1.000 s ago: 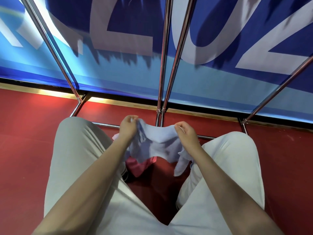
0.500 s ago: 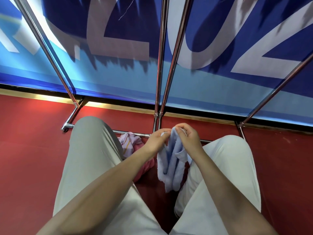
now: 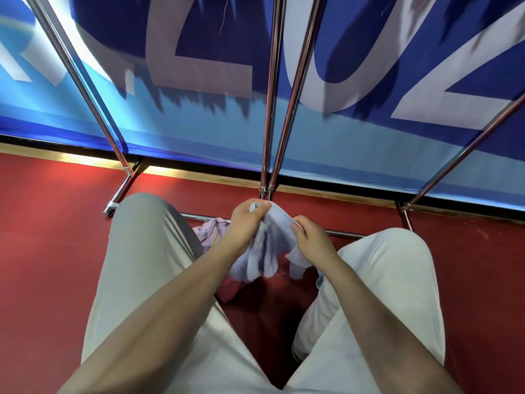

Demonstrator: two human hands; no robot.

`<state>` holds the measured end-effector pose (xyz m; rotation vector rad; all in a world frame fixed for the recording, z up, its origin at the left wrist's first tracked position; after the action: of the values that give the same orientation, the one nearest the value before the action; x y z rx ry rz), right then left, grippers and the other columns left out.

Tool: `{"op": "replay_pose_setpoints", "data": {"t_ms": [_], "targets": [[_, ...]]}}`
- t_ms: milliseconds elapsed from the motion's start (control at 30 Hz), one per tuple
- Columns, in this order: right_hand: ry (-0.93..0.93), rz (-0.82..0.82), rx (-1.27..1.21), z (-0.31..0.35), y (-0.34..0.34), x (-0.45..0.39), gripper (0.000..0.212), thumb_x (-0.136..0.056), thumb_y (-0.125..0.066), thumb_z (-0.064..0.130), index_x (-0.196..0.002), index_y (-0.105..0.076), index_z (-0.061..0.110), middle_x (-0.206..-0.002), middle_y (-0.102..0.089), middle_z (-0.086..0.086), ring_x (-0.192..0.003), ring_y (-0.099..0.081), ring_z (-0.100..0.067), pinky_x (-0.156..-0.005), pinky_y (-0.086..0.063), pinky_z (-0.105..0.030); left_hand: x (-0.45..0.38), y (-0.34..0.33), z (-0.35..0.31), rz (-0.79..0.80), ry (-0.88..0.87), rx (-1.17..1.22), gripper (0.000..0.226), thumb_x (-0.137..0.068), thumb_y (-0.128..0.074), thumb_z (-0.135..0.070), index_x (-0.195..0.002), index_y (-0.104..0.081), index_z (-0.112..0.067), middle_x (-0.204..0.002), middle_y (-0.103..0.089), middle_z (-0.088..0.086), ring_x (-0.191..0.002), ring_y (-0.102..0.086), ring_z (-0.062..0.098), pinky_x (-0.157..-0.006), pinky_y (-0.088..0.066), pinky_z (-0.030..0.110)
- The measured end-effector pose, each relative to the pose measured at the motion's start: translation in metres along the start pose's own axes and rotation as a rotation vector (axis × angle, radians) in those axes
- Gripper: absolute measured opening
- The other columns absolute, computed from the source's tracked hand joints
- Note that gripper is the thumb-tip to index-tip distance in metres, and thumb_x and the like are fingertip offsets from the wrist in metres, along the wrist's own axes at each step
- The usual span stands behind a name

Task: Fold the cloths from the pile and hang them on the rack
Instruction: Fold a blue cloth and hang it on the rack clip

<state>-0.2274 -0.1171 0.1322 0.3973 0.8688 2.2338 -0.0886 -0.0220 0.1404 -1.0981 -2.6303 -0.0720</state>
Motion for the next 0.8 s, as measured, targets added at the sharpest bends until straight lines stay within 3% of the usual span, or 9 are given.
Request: {"op": "replay_pose_setpoints", "data": {"t_ms": [133,267,500,600,667,800], "targets": [[-0.113,0.056,0.103,-0.016,-0.007,0.000,0.019,-0.099,-0.038,0.016,-0.097,-0.056,0.011,-0.076,-0.056,-0.004,-0.074,-0.052,-0.026,-0.065,-0.035,-0.036,-0.009,0.025,-0.012,-0.107,-0.010,-0.024,0.012,-0.091,-0.060,-0.018,-0.082,-0.066,-0.014,-0.081,-0.067,0.002,-0.078,-0.060,0.016,-0.080,-0.051,0.034],[-0.193,0.036,-0.080,-0.019,-0.009,-0.001,0.023,-0.099,-0.037,0.015,-0.099,-0.059,0.013,-0.079,-0.058,0.000,-0.073,-0.052,-0.017,-0.064,-0.037,-0.033,-0.014,0.038,-0.015,-0.136,-0.016,-0.079,0.023,-0.092,-0.059,-0.023,-0.093,-0.064,0.000,-0.082,-0.064,0.006,-0.078,-0.056,0.019,-0.075,-0.047,0.034],[-0.172,-0.131,-0.413,-0.003,0.014,0.000,0.017,-0.098,-0.046,0.013,-0.098,-0.063,0.012,-0.082,-0.059,0.008,-0.074,-0.051,-0.002,-0.066,-0.040,-0.013,-0.022,0.060,-0.011,-0.212,0.036,-0.026,0.018,-0.094,-0.053,-0.021,-0.078,-0.057,-0.013,-0.075,-0.055,0.005,-0.075,-0.050,0.020,-0.070,-0.044,0.031],[-0.227,-0.209,-0.558,-0.007,0.020,0.002,0.017,-0.099,-0.050,0.019,-0.105,-0.064,0.013,-0.094,-0.063,0.006,-0.087,-0.057,-0.003,-0.081,-0.044,-0.018,-0.019,0.062,-0.010,-0.281,0.025,-0.175,0.018,-0.098,-0.046,-0.021,-0.092,-0.061,-0.012,-0.077,-0.059,0.002,-0.072,-0.056,0.017,-0.068,-0.047,0.025],[-0.271,-0.265,-0.614,-0.013,0.024,0.004,0.018,-0.100,-0.048,0.022,-0.100,-0.065,0.015,-0.093,-0.064,0.004,-0.089,-0.057,-0.009,-0.085,-0.045,-0.026,-0.014,0.066,-0.017,-0.364,-0.038,-0.236,0.025,-0.100,-0.038,-0.020,-0.096,-0.059,-0.008,-0.077,-0.056,0.001,-0.067,-0.052,0.013,-0.063,-0.044,0.023],[-0.326,-0.337,-0.468,-0.019,0.033,0.008,0.031,-0.102,-0.038,0.026,-0.087,-0.056,0.006,-0.078,-0.053,-0.003,-0.074,-0.048,-0.014,-0.073,-0.038,-0.032,-0.016,0.079,-0.018,-0.427,-0.096,-0.208,0.034,-0.101,-0.033,-0.023,-0.073,-0.047,-0.008,-0.071,-0.046,0.007,-0.070,-0.042,0.022,-0.070,-0.035,0.035]]}}
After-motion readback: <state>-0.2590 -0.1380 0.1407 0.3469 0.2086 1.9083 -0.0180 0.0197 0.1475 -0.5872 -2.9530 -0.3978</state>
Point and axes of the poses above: each hand's wrist, its own x-axis away from the middle knuckle, its own y-axis out of the back of the hand, z = x × y, the point moved 8 cm from there along -x, towards the middle knuckle
